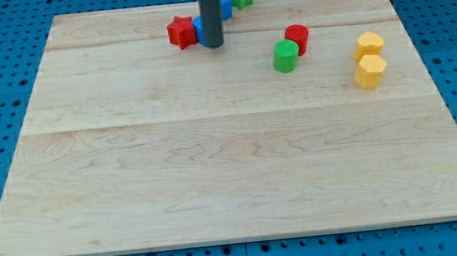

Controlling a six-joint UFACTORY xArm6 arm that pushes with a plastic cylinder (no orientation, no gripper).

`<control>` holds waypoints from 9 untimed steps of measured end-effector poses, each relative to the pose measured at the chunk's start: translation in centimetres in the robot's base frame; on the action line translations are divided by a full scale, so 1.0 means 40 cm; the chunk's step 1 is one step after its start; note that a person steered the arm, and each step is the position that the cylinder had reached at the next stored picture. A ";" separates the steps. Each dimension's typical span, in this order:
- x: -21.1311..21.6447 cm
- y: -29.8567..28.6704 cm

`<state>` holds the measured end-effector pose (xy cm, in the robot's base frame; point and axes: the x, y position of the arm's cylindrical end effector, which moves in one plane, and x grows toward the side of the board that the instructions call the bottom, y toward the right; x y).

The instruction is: Place the red star to the left side of the blue cube

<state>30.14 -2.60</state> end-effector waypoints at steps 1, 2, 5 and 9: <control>-0.010 -0.092; -0.007 -0.212; -0.216 -0.215; 0.041 -0.099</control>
<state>31.78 -6.54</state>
